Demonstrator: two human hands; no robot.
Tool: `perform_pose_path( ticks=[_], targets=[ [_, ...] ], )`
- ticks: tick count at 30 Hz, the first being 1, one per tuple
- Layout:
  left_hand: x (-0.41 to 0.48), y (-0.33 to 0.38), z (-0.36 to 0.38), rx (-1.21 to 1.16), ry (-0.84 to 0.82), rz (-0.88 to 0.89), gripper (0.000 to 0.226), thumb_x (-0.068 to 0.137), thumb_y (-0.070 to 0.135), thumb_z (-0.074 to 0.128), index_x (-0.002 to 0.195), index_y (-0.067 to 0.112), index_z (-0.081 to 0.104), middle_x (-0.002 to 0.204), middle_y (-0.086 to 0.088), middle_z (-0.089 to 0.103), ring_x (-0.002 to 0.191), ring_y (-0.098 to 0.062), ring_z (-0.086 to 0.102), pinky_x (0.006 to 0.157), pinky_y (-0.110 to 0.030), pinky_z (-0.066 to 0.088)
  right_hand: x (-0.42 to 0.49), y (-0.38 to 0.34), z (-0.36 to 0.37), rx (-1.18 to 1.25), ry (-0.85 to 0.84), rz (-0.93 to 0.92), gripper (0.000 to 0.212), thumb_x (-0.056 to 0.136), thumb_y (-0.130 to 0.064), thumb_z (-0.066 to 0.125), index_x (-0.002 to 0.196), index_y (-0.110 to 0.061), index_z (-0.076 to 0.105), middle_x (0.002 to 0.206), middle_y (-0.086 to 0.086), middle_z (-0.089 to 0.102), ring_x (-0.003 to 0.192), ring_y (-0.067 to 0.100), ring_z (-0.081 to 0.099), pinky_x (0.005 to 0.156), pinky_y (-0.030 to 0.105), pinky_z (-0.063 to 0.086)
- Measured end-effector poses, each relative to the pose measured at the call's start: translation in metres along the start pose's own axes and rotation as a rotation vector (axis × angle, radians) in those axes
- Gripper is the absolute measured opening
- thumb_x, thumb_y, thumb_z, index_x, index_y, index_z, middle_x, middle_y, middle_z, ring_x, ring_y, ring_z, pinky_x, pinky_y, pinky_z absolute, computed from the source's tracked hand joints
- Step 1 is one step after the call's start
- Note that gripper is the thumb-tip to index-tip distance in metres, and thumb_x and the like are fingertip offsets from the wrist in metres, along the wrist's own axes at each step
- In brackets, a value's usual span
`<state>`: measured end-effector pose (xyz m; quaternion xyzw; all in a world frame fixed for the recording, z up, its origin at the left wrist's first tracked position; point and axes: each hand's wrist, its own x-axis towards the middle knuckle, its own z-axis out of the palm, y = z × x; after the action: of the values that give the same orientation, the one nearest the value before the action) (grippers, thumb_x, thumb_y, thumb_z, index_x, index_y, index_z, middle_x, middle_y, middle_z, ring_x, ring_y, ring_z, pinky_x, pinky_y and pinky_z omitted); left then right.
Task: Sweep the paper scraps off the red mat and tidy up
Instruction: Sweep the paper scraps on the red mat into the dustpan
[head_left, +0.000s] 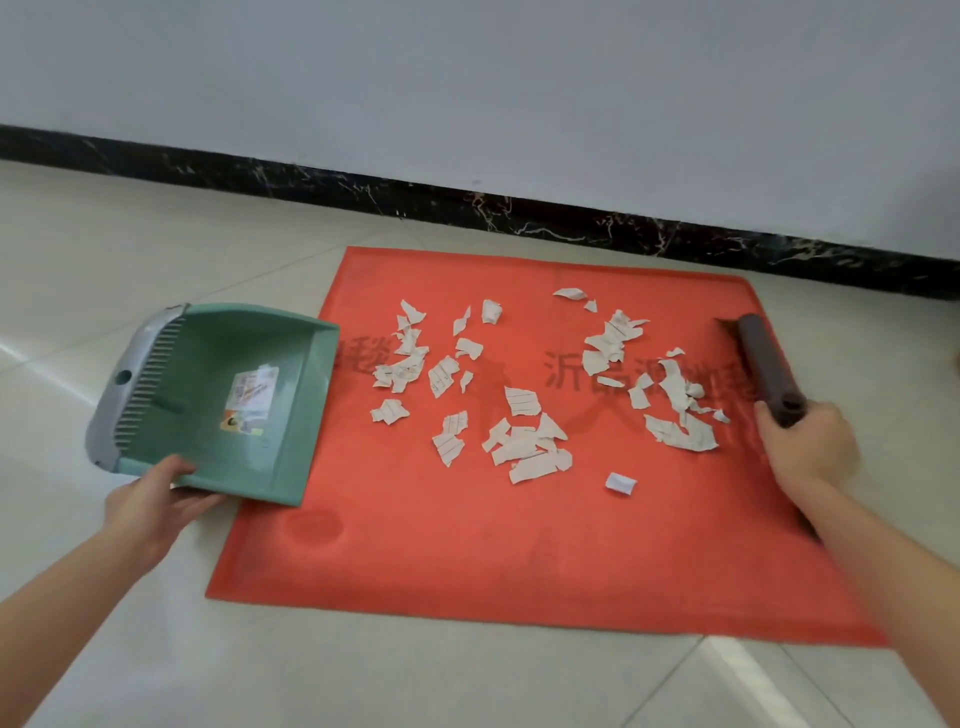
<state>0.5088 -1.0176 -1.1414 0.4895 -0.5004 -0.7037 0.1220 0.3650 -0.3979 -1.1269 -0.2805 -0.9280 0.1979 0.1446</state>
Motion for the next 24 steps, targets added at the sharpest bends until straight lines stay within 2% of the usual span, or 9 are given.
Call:
perform_pose_path(
  ticks=[3, 7, 9, 11, 13, 16, 18, 21, 24],
  targets=[
    [0.003, -0.003, 0.003, 0.005, 0.007, -0.002, 0.031, 0.086, 0.008, 0.058, 0.113, -0.004, 0.048, 0.119, -0.026, 0.058, 0.063, -0.028, 0.071, 0.061, -0.037, 0.061, -0.016, -0.005, 0.007, -0.021, -0.019, -0.032, 0.04, 0.084, -0.03, 0.07, 0.088, 0.01, 0.065, 0.089, 0.033, 0.062, 0.083, 0.048, 0.063, 0.069, 0.046, 0.049],
    [-0.003, -0.006, 0.012, -0.027, 0.03, 0.039, 0.031, 0.088, 0.012, 0.061, 0.113, -0.002, 0.048, 0.118, -0.021, 0.058, 0.055, -0.017, 0.071, 0.052, -0.025, 0.058, -0.025, -0.016, 0.008, -0.009, -0.028, -0.052, 0.038, 0.083, -0.029, 0.071, 0.085, 0.009, 0.065, 0.088, 0.032, 0.063, 0.082, 0.047, 0.063, 0.066, 0.044, 0.047],
    [-0.007, -0.01, 0.014, -0.051, 0.053, 0.032, 0.034, 0.087, 0.016, 0.062, 0.113, -0.002, 0.047, 0.118, -0.019, 0.058, 0.066, -0.021, 0.072, 0.052, -0.025, 0.059, -0.026, -0.025, 0.009, -0.003, -0.046, -0.085, 0.037, 0.083, -0.03, 0.07, 0.087, 0.006, 0.067, 0.088, 0.03, 0.064, 0.081, 0.045, 0.063, 0.064, 0.041, 0.045],
    [-0.012, -0.012, 0.016, -0.062, 0.098, 0.028, 0.037, 0.086, 0.018, 0.063, 0.112, -0.002, 0.047, 0.117, -0.018, 0.059, 0.085, -0.029, 0.07, 0.053, -0.026, 0.059, -0.03, -0.036, 0.013, 0.009, -0.072, -0.103, 0.037, 0.083, -0.034, 0.069, 0.086, 0.003, 0.069, 0.086, 0.027, 0.065, 0.08, 0.043, 0.064, 0.062, 0.038, 0.041],
    [-0.016, -0.011, 0.02, -0.042, 0.125, 0.045, 0.035, 0.085, 0.018, 0.062, 0.11, -0.002, 0.047, 0.116, -0.019, 0.06, 0.089, -0.032, 0.068, 0.055, -0.03, 0.06, -0.038, -0.048, 0.019, 0.031, -0.105, -0.127, 0.038, 0.083, -0.036, 0.069, 0.084, 0.003, 0.069, 0.083, 0.025, 0.065, 0.077, 0.042, 0.064, 0.06, 0.036, 0.038],
    [-0.02, -0.006, 0.026, 0.027, 0.166, 0.06, 0.029, 0.084, 0.015, 0.057, 0.107, -0.002, 0.05, 0.108, -0.015, 0.062, 0.051, -0.018, 0.068, 0.054, -0.029, 0.058, -0.051, -0.07, 0.025, 0.061, -0.152, -0.184, 0.039, 0.083, -0.037, 0.067, 0.081, 0.002, 0.068, 0.08, 0.022, 0.065, 0.075, 0.041, 0.064, 0.059, 0.038, 0.042],
    [-0.023, -0.002, 0.029, 0.035, 0.195, 0.054, 0.03, 0.083, 0.013, 0.056, 0.11, -0.001, 0.051, 0.107, -0.012, 0.061, 0.042, -0.014, 0.065, 0.048, -0.029, 0.057, -0.06, -0.083, 0.025, 0.087, -0.172, -0.209, 0.037, 0.082, -0.035, 0.068, 0.081, 0.001, 0.068, 0.081, 0.022, 0.066, 0.076, 0.041, 0.064, 0.062, 0.041, 0.047],
    [-0.029, -0.004, 0.034, 0.013, 0.22, 0.03, 0.045, 0.083, 0.014, 0.057, 0.124, -0.002, 0.05, 0.113, -0.013, 0.059, 0.057, -0.023, 0.067, 0.047, -0.037, 0.057, -0.074, -0.102, 0.026, 0.126, -0.208, -0.252, 0.03, 0.081, -0.033, 0.068, 0.079, -0.003, 0.068, 0.079, 0.019, 0.067, 0.076, 0.039, 0.064, 0.062, 0.039, 0.046],
    [-0.036, -0.008, 0.036, 0.011, 0.254, 0.019, 0.042, 0.081, 0.017, 0.058, 0.118, 0.001, 0.051, 0.111, -0.014, 0.06, 0.076, -0.034, 0.067, 0.046, -0.042, 0.056, -0.088, -0.118, 0.026, 0.136, -0.256, -0.314, 0.029, 0.082, -0.033, 0.067, 0.08, -0.004, 0.069, 0.078, 0.016, 0.067, 0.076, 0.037, 0.064, 0.059, 0.034, 0.039]
  ],
)
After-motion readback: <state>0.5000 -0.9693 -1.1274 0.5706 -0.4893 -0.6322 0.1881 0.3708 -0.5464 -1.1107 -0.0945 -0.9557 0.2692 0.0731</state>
